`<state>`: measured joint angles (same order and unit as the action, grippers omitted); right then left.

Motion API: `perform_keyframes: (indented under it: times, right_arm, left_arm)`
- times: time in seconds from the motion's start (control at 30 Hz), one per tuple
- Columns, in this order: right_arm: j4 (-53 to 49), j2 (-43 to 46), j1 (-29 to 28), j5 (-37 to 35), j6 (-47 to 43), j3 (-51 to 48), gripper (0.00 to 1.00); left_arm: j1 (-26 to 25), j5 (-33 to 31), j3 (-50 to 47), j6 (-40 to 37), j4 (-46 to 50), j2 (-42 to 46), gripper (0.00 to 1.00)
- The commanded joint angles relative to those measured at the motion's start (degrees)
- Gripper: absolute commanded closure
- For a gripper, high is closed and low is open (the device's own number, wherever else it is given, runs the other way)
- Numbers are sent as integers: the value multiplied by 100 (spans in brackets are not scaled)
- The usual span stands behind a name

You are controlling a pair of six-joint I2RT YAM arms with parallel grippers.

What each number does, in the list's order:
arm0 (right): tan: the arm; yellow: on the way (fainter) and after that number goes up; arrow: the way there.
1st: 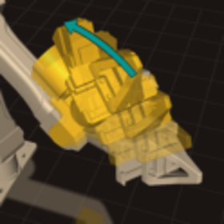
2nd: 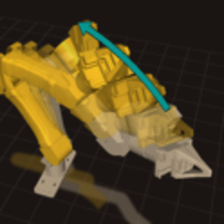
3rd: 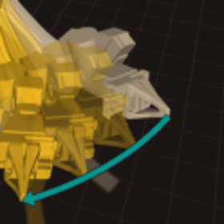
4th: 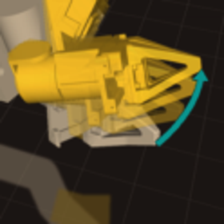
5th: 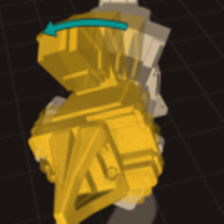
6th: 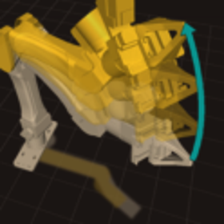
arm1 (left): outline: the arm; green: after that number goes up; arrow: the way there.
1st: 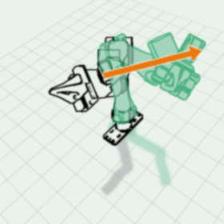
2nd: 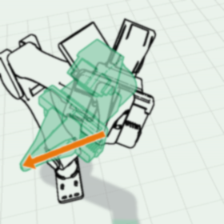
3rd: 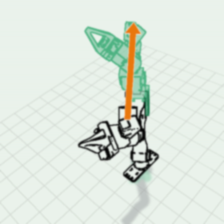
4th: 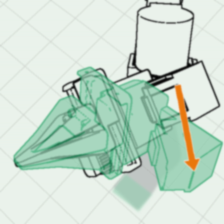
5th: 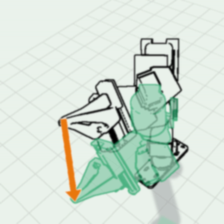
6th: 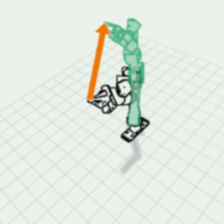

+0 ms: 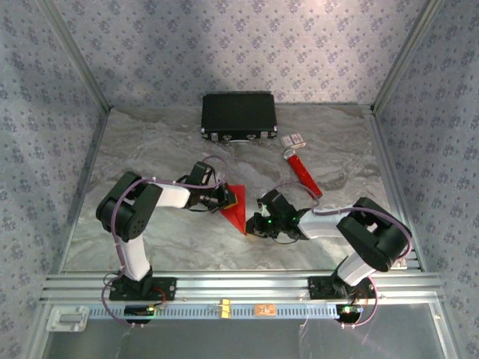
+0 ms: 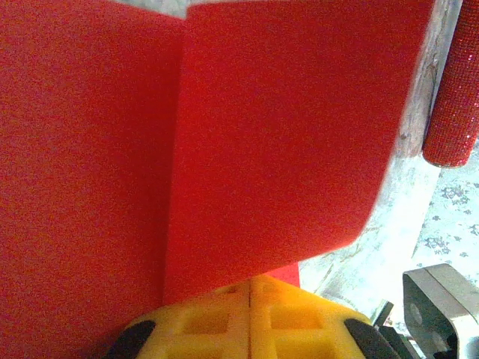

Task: Fold a paper plane with a square sheet of paper (pick it up from the middle)
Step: Fourth fold the wing at the center of the table.

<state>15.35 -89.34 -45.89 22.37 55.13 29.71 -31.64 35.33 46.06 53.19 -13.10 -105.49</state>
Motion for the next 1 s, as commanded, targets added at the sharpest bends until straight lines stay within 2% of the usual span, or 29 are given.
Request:
perform_keyframes:
  times: [0.0,0.07,0.37,0.5,0.67,0.97]
  right_arm:
    - [-379,-61,-86,191,45,-106,93]
    - [-398,-108,-110,279,20,-69,95]
    - [-638,0,-190,273,-77,41,91]
    - [-585,-72,-204,392,-141,76,94]
    - [-615,-40,-261,516,-239,89,92]
    - [-743,-35,-284,597,-310,86,93]
  left_arm:
    - [-36,-186,-125,25,388,-215,93]
    - [-41,-192,-139,34,390,-217,93]
    - [-43,-242,-163,69,387,-217,93]
    - [-43,-235,-177,104,361,-226,93]
    - [-40,-248,-185,111,370,-219,93]
    - [-37,-290,-235,148,352,-226,94]
